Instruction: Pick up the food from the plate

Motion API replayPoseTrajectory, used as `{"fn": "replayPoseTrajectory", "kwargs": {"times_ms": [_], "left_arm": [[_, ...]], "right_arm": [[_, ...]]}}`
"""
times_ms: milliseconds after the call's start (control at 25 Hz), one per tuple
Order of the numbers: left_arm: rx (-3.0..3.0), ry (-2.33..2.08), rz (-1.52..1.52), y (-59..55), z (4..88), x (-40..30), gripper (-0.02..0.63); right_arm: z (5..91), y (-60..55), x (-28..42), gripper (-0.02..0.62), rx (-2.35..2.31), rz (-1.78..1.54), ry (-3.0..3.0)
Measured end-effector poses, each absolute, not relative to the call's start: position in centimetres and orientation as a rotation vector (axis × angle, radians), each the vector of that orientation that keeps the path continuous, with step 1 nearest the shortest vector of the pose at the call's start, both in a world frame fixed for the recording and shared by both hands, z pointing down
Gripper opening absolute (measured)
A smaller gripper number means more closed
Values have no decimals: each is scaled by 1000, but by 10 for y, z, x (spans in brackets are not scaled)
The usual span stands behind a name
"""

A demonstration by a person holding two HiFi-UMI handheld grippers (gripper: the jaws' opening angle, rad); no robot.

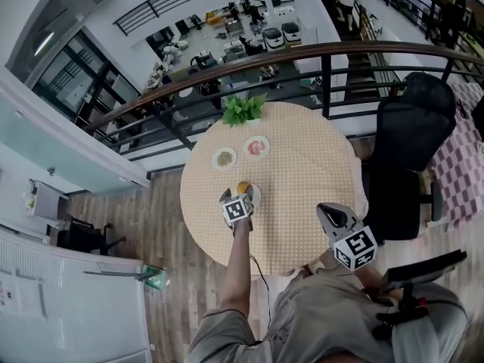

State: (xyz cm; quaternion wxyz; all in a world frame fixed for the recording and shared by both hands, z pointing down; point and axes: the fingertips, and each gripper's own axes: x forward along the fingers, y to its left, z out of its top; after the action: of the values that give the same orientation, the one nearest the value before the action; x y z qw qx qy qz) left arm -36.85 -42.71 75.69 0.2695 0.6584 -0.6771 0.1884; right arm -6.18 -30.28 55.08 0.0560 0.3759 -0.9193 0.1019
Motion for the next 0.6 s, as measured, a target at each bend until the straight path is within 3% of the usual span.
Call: {"fn": "replayPoseTrajectory", "kwargs": {"times_ms": [600], "left_arm": [[1575, -1678, 738, -469, 860, -406, 388]], "right_arm": [[554, -327, -59, 15, 1192, 323, -2720]]}}
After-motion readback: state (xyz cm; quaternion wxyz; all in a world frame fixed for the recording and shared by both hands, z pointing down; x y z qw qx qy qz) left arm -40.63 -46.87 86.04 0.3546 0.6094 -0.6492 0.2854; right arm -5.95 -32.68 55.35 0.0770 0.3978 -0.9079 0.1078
